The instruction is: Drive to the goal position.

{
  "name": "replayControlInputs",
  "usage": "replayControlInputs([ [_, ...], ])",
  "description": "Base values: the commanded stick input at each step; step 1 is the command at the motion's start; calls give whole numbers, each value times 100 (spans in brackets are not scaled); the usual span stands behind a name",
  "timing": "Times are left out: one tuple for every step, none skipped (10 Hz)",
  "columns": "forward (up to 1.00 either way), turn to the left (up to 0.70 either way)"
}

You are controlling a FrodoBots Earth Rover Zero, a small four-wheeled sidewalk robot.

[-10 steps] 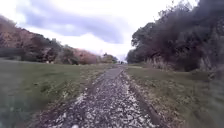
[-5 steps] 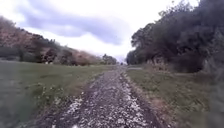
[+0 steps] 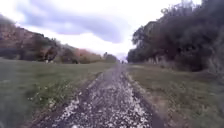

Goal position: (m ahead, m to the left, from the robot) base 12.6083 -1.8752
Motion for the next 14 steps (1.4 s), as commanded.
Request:
replayControlInputs([
  [60, 0],
  [60, 0],
  [60, 0],
  [60, 0],
  [60, 0],
  [60, 0],
  [60, 0],
  [60, 0],
  [60, 0],
  [60, 0],
  [60, 0],
  [60, 0],
  [60, 0],
  [60, 0],
])
